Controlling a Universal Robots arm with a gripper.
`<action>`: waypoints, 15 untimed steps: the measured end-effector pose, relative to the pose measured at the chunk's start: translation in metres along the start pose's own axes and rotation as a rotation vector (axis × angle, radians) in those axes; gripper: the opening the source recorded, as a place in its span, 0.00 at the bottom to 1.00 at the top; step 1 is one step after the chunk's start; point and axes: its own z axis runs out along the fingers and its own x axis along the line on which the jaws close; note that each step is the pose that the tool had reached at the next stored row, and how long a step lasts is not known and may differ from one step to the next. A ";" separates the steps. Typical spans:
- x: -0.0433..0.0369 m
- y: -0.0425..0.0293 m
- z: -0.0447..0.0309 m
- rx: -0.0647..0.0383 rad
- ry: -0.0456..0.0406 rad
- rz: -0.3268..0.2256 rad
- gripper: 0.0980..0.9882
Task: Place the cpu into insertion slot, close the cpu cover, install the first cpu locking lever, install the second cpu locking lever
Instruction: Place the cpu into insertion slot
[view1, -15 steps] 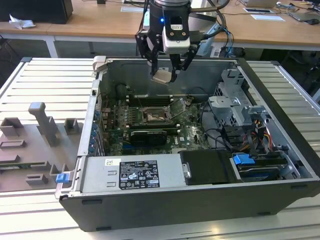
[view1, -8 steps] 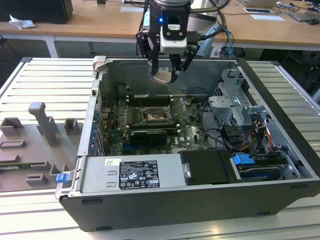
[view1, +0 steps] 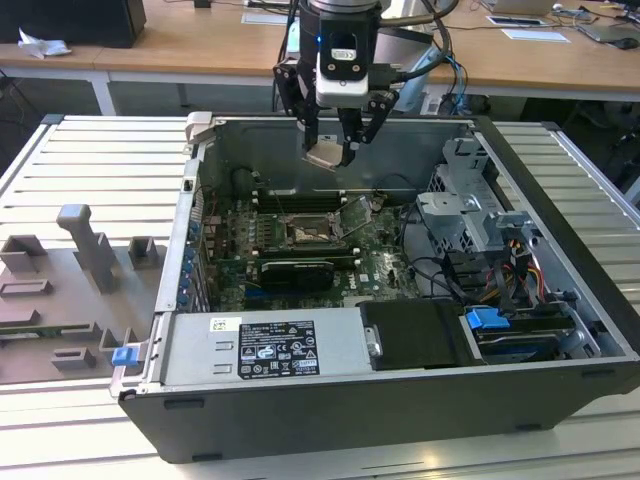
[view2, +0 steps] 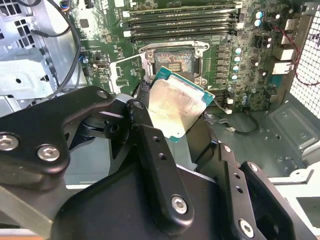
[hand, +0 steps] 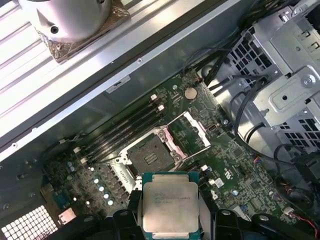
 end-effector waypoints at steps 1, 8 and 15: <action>0.0000 -0.0002 0.0023 0.001 0.0002 0.000 0.49; -0.0001 -0.0004 0.0052 0.000 -0.0103 0.120 0.49; -0.0001 -0.0006 0.0069 -0.002 -0.0209 0.241 0.49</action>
